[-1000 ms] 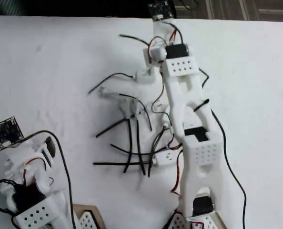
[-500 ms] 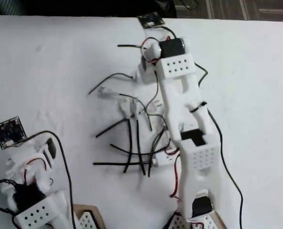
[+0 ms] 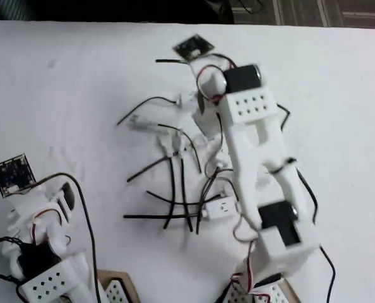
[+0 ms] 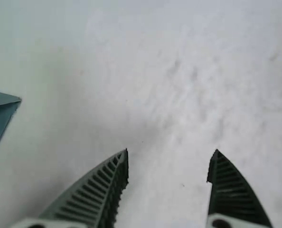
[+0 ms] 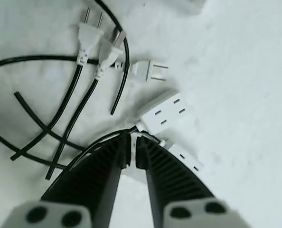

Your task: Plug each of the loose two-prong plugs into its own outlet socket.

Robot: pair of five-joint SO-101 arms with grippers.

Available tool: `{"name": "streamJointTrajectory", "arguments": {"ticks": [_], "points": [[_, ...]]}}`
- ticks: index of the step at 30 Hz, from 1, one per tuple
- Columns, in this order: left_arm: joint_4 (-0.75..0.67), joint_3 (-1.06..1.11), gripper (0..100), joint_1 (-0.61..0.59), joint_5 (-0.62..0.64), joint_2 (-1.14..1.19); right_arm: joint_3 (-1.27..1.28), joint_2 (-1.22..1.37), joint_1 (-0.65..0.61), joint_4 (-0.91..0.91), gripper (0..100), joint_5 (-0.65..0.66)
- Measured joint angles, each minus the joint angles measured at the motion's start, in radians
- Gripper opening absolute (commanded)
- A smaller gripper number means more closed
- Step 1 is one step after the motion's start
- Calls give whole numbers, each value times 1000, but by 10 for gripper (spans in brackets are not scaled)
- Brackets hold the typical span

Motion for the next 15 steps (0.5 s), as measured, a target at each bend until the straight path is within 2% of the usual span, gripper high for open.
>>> {"name": "streamJointTrajectory", "arguments": {"ticks": [7, 9, 15], "points": [[0, 0, 276, 0, 0, 0, 377, -196, -2, 0, 30, 20], [0, 0, 275, 0, 0, 0, 465, -222, -2, 0, 63, 35], [-3, 17, 275, 37, 0, 0, 694, -287, -2, -8, 203, 261]]}}
